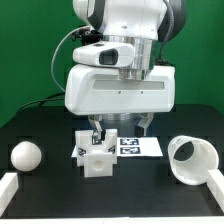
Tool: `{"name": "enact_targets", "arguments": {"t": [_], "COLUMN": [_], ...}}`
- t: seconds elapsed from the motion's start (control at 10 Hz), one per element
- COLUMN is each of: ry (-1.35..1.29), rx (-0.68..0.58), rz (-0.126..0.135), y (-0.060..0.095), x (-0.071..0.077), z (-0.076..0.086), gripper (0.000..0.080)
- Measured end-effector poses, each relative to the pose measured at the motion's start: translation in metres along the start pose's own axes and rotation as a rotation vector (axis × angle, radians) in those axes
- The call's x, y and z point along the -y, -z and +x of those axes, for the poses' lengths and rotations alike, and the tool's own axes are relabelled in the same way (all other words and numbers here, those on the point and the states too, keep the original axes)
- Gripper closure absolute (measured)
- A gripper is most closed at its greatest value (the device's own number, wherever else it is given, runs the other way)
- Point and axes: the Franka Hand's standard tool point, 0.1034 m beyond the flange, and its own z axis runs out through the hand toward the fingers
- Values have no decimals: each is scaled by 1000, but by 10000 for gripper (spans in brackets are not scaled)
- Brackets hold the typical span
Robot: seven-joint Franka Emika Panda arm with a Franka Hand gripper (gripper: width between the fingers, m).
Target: Assemble lamp
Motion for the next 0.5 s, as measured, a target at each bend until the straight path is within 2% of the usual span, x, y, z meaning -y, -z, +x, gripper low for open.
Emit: {"name": "enact_targets", "arguments": {"t": [0.1, 0.3, 0.5], "ry": [-149, -308, -461], "rx": [13, 18, 35], "rz": [33, 67, 111], "y": [-1, -6, -13], "x": [-4, -24, -34], "z": [-5, -17, -27], "gripper": [100, 100, 100]}}
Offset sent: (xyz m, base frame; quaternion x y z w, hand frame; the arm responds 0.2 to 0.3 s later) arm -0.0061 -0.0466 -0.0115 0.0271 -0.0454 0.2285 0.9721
